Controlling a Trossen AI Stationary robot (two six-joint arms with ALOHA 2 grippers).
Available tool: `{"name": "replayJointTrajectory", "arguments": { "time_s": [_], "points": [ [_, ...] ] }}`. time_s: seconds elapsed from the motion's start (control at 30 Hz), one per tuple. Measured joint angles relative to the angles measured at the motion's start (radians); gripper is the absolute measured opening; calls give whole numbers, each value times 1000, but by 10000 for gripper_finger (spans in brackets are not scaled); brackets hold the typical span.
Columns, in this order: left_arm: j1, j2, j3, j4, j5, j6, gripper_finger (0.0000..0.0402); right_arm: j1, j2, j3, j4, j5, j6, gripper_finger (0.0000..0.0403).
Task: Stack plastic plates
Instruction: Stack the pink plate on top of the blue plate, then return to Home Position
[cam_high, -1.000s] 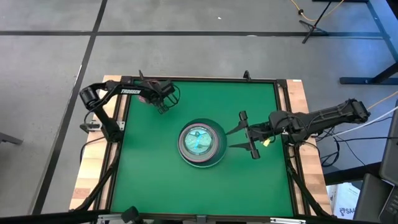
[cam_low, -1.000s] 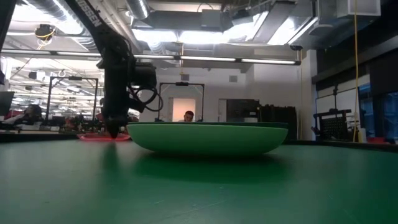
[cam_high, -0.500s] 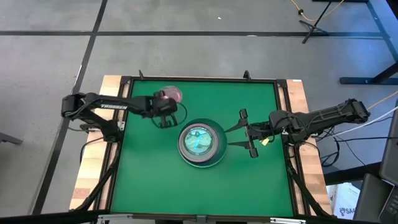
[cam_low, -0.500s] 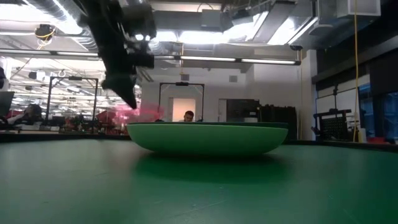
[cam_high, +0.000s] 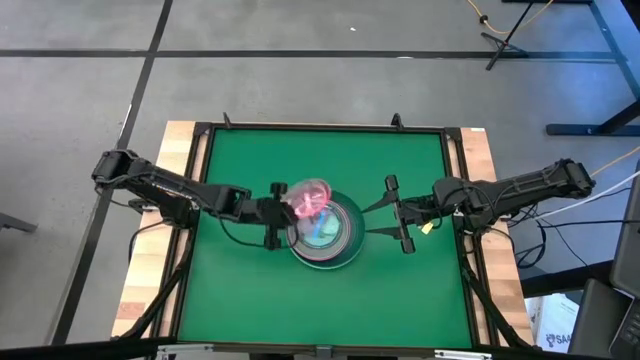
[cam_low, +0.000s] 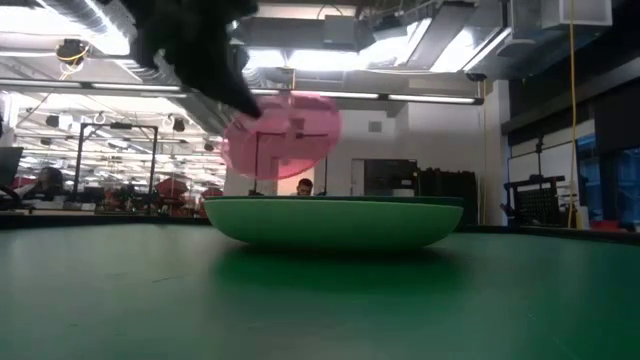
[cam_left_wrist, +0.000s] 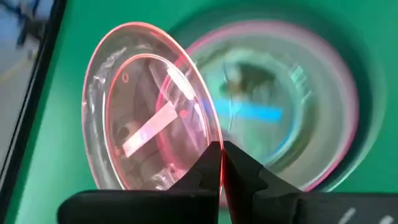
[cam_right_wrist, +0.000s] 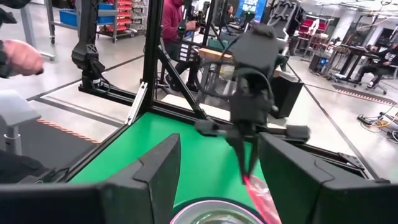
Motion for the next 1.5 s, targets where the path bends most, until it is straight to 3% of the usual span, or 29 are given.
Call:
{"name": "replayJointTrajectory", "arguments": {
  "time_s": [0.33,0.77,1.17,1.5],
  "points": [
    [-108,39,1,185,189,0,4,0,1,0,-9,0,-1,209],
    [-96,164,1,207,127,5,8,0,2,0,-17,0,-16,209],
    [-81,158,1,199,167,-45,104,0,2,0,-18,0,-19,209],
    [-120,49,-1,76,174,-124,114,0,4,0,-54,0,-19,209]
  ]
}}
